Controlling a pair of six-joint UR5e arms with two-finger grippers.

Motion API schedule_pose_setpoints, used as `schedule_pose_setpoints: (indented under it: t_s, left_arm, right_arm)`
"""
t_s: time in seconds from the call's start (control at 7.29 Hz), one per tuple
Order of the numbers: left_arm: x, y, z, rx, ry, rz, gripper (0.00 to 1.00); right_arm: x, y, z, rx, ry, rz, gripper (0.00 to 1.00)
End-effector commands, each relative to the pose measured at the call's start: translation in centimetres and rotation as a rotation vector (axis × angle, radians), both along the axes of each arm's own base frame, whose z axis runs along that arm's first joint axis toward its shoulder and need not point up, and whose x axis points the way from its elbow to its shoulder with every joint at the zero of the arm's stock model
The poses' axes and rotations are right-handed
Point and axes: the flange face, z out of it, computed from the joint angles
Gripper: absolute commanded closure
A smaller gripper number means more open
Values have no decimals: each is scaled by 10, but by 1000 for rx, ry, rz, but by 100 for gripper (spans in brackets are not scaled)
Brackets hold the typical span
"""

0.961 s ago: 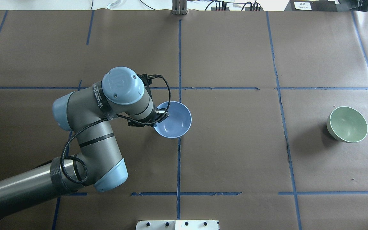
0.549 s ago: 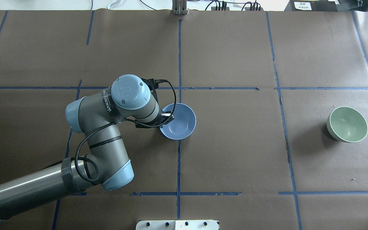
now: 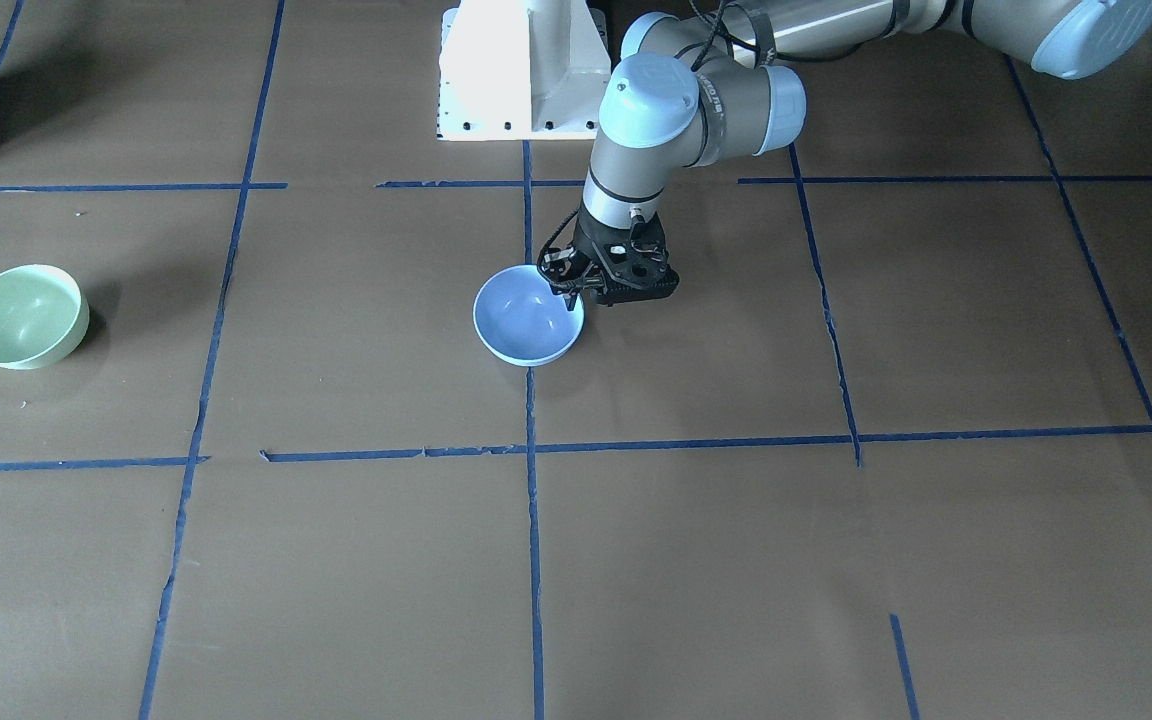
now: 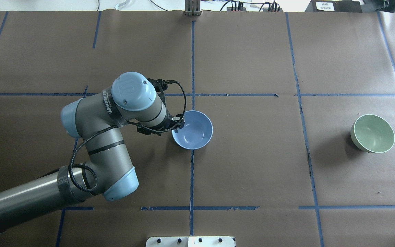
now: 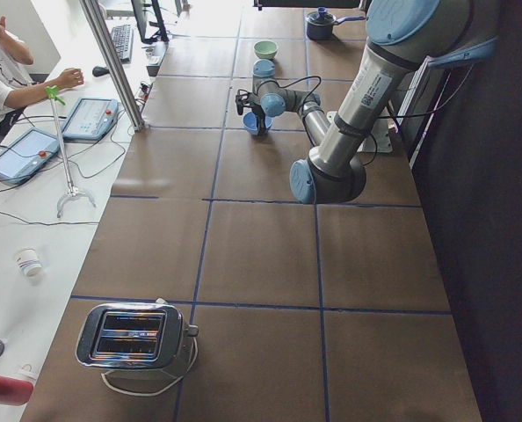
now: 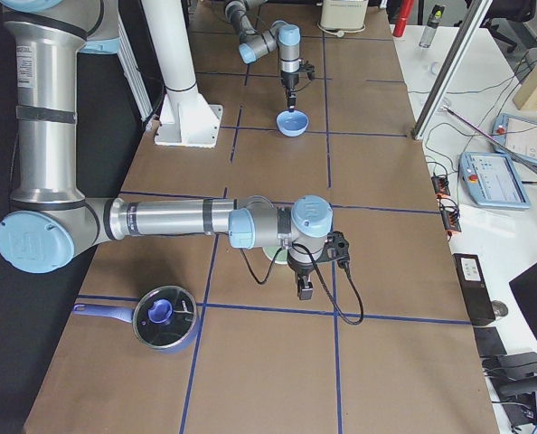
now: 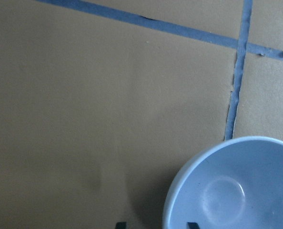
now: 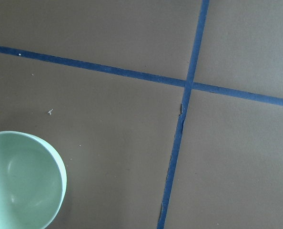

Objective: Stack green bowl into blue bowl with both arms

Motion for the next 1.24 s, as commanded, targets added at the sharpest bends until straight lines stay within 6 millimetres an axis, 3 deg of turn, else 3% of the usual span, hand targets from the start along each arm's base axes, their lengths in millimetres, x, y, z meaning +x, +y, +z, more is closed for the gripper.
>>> schedule_pose_setpoints:
  t_s: [0.0,0.14,0.41,0.55,0.69,0.82,0.96,1.1]
  left_arm:
    - [-120,-30,47,98,-120,148,0]
    - [-205,-55,94,186,-159,237,0]
    - [-379,-93,206,255,-210,310,0]
    - [-465,-86,267,280,-239,354,0]
    - [-543,-66,324,260,-215,368,0]
    - [-592,-35,373,214,-169,339,0]
    - [-610,-5,406,156,-136,301,0]
    - [-611,6,410,160,-135,291,0]
  right_arm:
    - [-18,-4,-20,-40,-30,71,0]
    - [-43,-7,-36,-65,-52,143,0]
    - [-82,5,-44,-96,-105,227,0]
    - [-92,15,-45,-113,-108,229,0]
    - [-91,28,-46,-108,-91,230,0]
    - [-95,43,-39,-121,-62,229,0]
    - [-101,51,-35,-132,-56,226,0]
    - [-106,59,-28,-139,-45,237,1]
